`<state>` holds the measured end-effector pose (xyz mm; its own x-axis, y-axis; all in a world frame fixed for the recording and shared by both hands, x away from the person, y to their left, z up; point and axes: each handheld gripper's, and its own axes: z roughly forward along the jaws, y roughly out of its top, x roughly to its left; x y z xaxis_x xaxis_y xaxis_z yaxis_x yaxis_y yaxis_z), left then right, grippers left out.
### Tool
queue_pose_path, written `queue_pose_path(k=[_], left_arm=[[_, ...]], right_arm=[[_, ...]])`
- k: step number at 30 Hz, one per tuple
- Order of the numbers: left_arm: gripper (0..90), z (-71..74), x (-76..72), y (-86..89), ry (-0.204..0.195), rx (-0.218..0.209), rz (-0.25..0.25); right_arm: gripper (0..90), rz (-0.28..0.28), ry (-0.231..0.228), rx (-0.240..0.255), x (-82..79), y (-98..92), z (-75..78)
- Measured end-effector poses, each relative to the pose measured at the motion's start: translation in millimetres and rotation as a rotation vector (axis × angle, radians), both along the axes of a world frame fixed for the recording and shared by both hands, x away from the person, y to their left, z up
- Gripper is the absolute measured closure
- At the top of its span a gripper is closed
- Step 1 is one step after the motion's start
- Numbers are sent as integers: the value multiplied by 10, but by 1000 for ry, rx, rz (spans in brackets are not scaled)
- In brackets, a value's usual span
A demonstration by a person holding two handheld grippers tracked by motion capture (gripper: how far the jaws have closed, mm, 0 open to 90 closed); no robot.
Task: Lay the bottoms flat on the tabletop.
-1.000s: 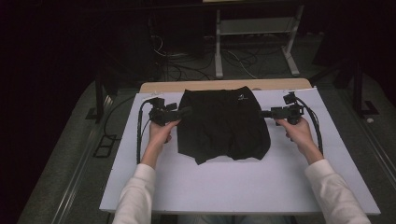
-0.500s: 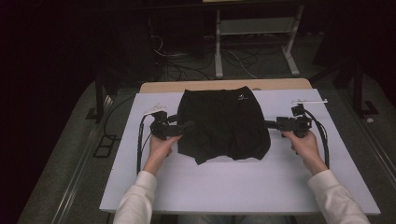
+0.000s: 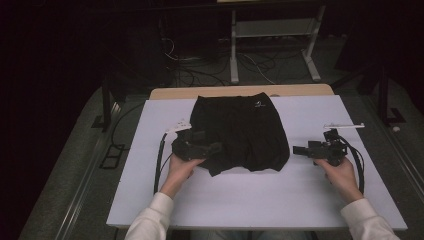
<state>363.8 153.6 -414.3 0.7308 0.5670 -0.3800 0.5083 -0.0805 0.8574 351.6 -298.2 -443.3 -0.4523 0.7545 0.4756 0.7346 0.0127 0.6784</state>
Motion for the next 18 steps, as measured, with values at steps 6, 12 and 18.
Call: queue_pose_path(k=[6,12,18], left_arm=[[0,-39,-97,-166,2,32,-62],[0,-53,-207,-366,-19,51,-135],[16,-91,-264,-564,-13,69,-160]], right_arm=[[22,21,1,1,-117,27,11],[39,59,22,-11,-255,102,-25],[44,94,40,-51,-308,232,-55]])
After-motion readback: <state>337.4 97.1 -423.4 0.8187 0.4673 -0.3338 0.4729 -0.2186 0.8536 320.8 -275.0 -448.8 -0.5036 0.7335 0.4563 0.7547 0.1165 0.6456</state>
